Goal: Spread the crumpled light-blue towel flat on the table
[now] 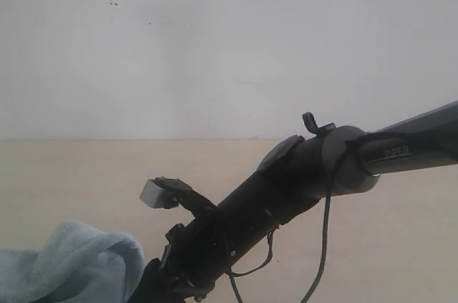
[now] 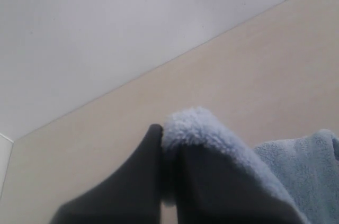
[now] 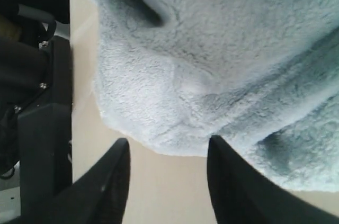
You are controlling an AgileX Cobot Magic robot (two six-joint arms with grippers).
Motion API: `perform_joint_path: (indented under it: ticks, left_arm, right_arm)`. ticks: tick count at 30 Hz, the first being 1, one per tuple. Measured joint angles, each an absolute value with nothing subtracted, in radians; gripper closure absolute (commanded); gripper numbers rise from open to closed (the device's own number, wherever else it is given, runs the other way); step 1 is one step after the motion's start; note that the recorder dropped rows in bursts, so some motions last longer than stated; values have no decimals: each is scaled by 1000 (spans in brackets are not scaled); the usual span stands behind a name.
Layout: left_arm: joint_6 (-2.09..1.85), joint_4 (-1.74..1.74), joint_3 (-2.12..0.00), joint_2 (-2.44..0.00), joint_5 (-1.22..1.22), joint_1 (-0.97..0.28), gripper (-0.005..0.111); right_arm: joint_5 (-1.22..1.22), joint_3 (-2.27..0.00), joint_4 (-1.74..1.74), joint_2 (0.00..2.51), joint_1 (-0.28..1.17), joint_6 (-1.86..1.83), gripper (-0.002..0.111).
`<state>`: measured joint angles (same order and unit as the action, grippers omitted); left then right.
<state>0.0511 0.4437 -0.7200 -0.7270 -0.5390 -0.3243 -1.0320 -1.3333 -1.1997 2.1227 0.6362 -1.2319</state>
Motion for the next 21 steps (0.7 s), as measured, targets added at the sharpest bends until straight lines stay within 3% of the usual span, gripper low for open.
perform_joint_path:
  ticks: [21]
  left_arm:
    - [51, 444, -720, -727, -539, -324, 103]
  right_arm:
    - [-921, -1333, -1313, 2236, 638, -1297, 64]
